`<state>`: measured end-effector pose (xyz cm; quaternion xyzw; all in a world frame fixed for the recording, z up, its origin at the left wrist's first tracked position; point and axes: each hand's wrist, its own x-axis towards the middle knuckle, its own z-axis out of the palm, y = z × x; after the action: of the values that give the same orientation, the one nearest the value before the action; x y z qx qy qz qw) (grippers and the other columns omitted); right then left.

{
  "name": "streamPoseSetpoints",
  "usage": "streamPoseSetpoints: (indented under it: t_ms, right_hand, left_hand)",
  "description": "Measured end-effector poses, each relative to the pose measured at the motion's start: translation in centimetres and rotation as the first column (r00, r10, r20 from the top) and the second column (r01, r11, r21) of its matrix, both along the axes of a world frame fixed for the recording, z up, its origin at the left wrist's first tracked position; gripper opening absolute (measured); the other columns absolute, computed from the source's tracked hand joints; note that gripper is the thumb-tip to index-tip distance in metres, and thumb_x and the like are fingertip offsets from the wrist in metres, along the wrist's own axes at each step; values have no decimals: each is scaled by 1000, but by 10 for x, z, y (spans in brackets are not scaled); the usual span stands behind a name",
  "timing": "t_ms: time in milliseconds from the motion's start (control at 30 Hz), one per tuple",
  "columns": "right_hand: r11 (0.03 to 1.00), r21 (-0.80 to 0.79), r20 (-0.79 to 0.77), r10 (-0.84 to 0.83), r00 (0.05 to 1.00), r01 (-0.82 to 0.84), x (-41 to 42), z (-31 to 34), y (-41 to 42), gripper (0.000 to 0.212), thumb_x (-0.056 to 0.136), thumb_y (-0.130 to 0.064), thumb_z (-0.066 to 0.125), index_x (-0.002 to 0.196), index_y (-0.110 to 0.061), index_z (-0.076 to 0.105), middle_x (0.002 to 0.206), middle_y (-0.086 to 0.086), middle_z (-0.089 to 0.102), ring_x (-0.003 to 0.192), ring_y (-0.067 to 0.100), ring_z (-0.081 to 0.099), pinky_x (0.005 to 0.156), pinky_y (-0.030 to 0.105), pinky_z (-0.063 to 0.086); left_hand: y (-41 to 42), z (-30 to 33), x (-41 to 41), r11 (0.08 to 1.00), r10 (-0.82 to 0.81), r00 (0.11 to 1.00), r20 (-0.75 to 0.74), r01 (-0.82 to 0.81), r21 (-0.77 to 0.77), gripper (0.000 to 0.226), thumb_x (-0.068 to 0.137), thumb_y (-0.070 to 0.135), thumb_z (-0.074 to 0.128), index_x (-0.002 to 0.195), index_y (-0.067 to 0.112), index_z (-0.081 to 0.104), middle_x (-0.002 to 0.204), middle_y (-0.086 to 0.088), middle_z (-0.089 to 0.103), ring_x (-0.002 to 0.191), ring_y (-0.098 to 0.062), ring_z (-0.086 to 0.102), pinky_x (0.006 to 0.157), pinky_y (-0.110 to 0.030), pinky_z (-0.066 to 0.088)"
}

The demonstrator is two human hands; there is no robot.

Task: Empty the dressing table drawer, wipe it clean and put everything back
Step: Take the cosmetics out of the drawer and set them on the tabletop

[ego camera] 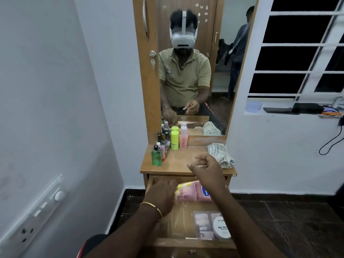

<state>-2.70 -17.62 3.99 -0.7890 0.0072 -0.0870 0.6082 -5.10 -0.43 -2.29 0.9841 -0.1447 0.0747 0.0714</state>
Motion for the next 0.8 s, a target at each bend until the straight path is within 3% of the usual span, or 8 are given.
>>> streamPoseSetpoints:
  t_ms: [100,167,267,367,433,533,667,800]
  right_hand:
    - [996,-67,118,-53,992,61,-19,13,7,22,78,-28,81,93,-23,65,82,-2,64,77,11,62,61,19,47]
    - [999,-40,127,39,991,-34,-30,22,8,19,79,-23,81,90,-18,67,80,8,66,68,11,63,55,19,49]
    - [972,-39,57,235,970,-233,-40,26,10,25,78,-29,79,76,-9,65,73,17,68,59,17,65,53,30,53]
    - [990,-122,19,77,997,-74,-34,14,8,48,74,-52,76,68,-10,56,61,2,59,58,13,54,56,31,44]
    - [993,-92,-14,-73,997,72,-25,8,7,43,75,-53,77,81,-15,57,73,-6,59,66,9,55,60,28,43]
    - [994,-96,-88,-60,994,52,-11,1,11,39,78,-44,78,104,-25,56,94,-7,63,85,4,60,68,24,46]
    - [992,-126,-43,-32,999,27,14,-4,24,22,82,-27,77,97,-30,61,91,-16,67,80,-4,62,66,16,47]
    - [990,-138,3,-41,999,41,44,-9,33,29,83,-23,76,109,-29,63,98,-16,68,81,-6,63,78,26,56]
  left_hand:
    - [3,12,-12,988,34,999,25,-30,-153,50,78,38,69,123,26,50,123,2,59,113,-22,53,93,-35,45]
    - [-1,18,-14,951,75,995,63,-53,-305,50,73,45,70,116,29,51,114,5,60,105,-18,55,87,-36,47]
    - [-15,26,-12,803,161,983,88,-79,-590,42,68,48,67,104,28,56,98,9,62,91,-13,58,76,-33,47]
    - [-29,28,-5,656,256,964,73,-118,-746,33,71,44,66,98,26,59,91,8,61,85,-12,57,71,-29,48]
    - [-36,28,2,573,312,949,44,-151,-806,32,71,38,73,96,24,59,91,8,59,83,-11,56,66,-21,44]
    - [-43,26,17,503,373,928,19,-185,-844,35,76,38,75,100,20,59,94,9,57,86,-12,54,67,-15,40]
    - [-46,25,42,437,399,915,-55,-243,-866,39,79,24,74,114,20,56,102,9,50,97,-15,55,73,-13,42]
    - [-45,24,68,410,355,932,-75,-227,-884,54,81,21,72,131,24,52,120,4,48,110,-13,53,80,-11,44]
